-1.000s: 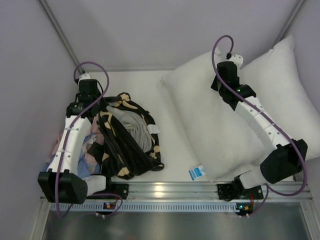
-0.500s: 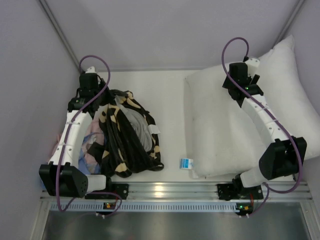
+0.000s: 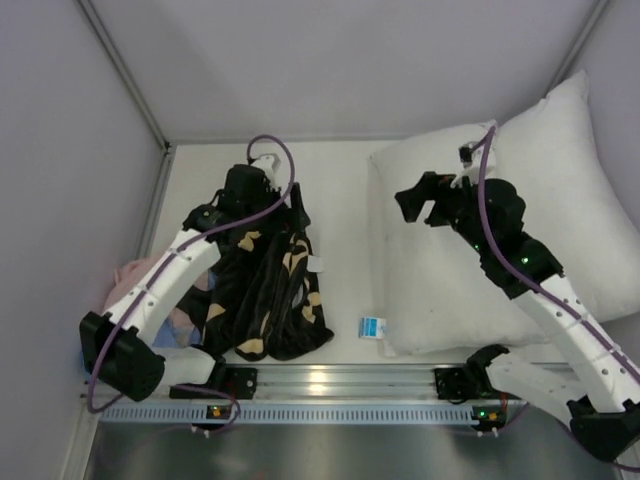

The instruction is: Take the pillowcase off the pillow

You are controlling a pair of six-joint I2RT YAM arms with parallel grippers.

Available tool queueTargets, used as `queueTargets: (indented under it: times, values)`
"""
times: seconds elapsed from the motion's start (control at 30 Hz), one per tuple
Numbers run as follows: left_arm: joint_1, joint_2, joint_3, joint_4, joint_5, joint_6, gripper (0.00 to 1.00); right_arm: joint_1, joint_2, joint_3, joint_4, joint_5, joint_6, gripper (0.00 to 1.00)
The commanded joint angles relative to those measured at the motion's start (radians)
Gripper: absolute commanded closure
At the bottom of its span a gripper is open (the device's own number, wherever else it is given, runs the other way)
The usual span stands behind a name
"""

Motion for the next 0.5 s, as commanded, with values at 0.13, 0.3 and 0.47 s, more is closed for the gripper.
queueTargets:
  times: [0.13, 0.3, 0.47]
  values:
    - [0.019, -0.410, -0.073, -0.151, -0.714, -0.150, 0.01, 0.288, 0.156, -0.213, 0.237, -0.376, 0.097, 0.25]
    - [0.017, -0.582, -0.087, -0.183, -0.674, -0.178, 0.25, 0.538, 0.362, -0.171, 0.334, -0.356, 0.155, 1.00]
    - [0.019, -0.823, -0.182, -0.179, -0.573, -0.248, 0.30, 0.613, 0.645, -0.140, 0.723, -0.590, 0.331, 1.00]
